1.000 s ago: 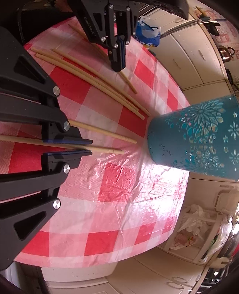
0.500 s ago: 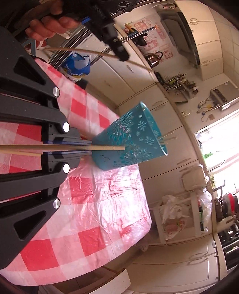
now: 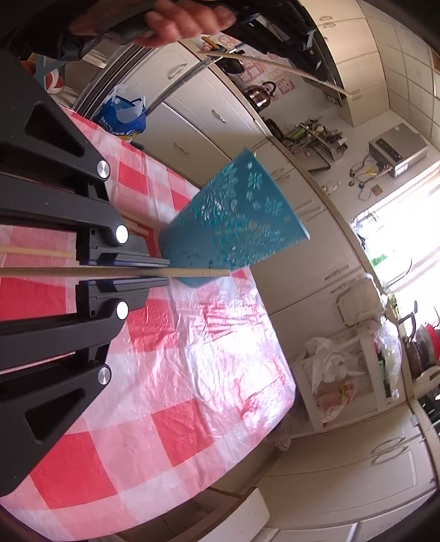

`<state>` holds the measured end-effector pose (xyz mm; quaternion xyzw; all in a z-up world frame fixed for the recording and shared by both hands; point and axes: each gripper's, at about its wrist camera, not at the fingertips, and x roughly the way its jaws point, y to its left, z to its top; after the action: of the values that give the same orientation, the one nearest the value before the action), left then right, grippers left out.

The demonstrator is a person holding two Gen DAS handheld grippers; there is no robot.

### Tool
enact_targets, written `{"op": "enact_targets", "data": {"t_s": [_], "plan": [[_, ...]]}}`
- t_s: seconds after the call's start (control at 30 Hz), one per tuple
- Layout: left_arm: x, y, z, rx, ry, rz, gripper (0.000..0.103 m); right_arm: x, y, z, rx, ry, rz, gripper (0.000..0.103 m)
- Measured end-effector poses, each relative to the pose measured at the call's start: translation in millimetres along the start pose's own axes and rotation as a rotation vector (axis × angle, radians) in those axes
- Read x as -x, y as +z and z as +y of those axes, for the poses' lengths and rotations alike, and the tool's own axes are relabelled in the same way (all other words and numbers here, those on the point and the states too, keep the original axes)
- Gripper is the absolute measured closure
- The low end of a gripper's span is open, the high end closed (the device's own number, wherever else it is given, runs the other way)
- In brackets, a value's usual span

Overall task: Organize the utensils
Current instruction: 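Lift the chopstick into the teal bin and open the left tool while the right tool lifts its chopstick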

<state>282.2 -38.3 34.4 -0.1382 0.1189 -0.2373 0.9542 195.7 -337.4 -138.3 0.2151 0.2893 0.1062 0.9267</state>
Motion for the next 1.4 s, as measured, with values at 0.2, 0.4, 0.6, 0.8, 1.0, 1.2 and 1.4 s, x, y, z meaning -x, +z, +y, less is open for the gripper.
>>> {"op": "enact_targets", "data": {"t_s": [0.2,0.4,0.6,0.8,1.0,1.2,1.4], "plan": [[-33.2,14.9,4.1,0.012,0.014,-0.036,0.099,-0.3,1.2,-3.9,-0.006,-0.005,-0.011,0.097],[-63.0,18.0,1.6,0.0,0.052,-0.074,0.099,-1.8,-0.5,-5.6,-0.007,0.0,-0.004,0.097],[-94.5,14.3,7.9,0.017,0.146,-0.134,0.099,-1.4,-2.4,-0.8,0.021,0.006,-0.009,0.097],[-123.2,-17.8,22.4,0.014,0.2,-0.022,0.099,-1.0,-3.6,0.0,0.021,0.014,-0.011,0.097],[-115.0,-49.7,32.2,0.004,0.211,0.072,0.099,-2.6,-3.5,1.3,0.029,0.011,-0.005,0.097],[-85.3,-74.4,33.0,-0.028,0.204,0.12,0.096,-2.3,-3.1,-1.6,0.014,0.014,-0.005,0.097],[-66.4,-86.1,34.3,-0.028,0.204,0.168,0.077,-2.3,-2.8,-1.0,0.015,0.012,-0.004,0.097]]}}
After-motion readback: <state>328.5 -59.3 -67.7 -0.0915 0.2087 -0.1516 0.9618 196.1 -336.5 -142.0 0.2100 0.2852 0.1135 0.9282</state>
